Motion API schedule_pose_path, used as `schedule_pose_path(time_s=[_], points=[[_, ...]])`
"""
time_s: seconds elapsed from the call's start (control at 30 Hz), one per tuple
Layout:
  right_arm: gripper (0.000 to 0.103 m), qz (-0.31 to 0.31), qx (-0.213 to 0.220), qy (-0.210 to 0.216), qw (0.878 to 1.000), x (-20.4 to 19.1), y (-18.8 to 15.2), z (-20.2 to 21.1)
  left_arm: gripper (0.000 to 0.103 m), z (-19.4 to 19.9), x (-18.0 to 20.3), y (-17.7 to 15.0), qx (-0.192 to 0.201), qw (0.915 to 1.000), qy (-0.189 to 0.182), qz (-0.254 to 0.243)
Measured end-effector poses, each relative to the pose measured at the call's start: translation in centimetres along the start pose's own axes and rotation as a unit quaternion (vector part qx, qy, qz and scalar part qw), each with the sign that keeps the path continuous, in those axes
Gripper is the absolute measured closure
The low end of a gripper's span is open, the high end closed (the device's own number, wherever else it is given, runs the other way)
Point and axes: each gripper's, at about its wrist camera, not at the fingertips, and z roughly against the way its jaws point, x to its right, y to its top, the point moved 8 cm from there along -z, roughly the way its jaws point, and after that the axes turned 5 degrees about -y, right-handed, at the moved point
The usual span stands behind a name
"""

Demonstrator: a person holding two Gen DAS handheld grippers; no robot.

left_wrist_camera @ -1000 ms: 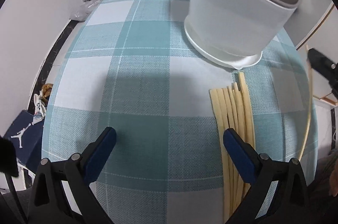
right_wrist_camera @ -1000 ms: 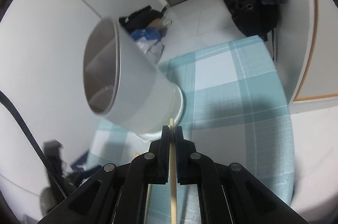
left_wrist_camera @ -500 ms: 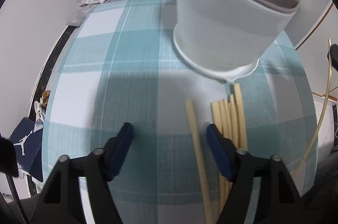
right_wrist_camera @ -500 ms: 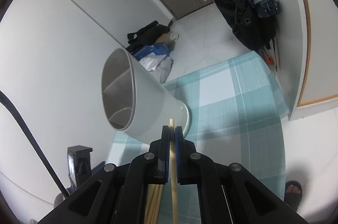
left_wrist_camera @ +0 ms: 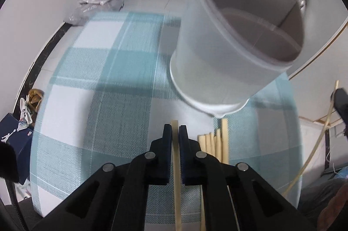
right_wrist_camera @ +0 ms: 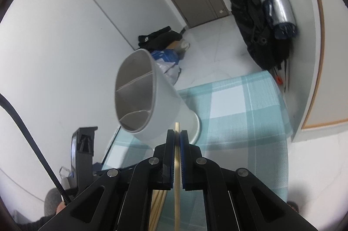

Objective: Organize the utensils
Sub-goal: 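Lift the chopstick with the right gripper toward the white holder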

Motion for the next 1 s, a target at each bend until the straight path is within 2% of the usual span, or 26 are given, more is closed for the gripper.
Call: schedule_pose_path(time_s=[0.2, 0.33, 0.43, 0.63, 0.83, 1.0], points=[[0.099, 0.049, 0.039, -0.007, 0.998, -2.0, 0.2, 1.7, 0.1, 5.0, 1.3, 1.3, 0.095, 0.9952, -0.022, -0.01], [0.099, 0.075, 0.065, -0.02, 0.995, -2.9, 0.3, 2.6, 0.1, 8.9, 2.1, 1.9, 0.164, 0.9855, -0.032, -0.027], [0.099, 0.076, 0.067, -0.028, 0.994, -3.1, 0.2, 2.7, 0.1, 10.5, 2.6, 2.1, 0.197, 0.9788, -0.034, -0.044], [0.099, 0.083, 0.079, -0.038, 0.993, -3.7, 0.1, 3.1, 0.1, 11.9, 2.8, 2.7, 0.219, 0.9733, -0.04, -0.055], [0.099, 0.117, 0.089, -0.043, 0.988, -5.1, -0.1, 3.6, 0.1, 12.7, 3.5, 2.5, 0.216, 0.973, -0.036, -0.072], [0.099, 0.122, 0.092, -0.04, 0.987, -5.9, 0.1, 3.9, 0.1, 13.2, 4.7, 2.2, 0.207, 0.9722, -0.043, -0.101]])
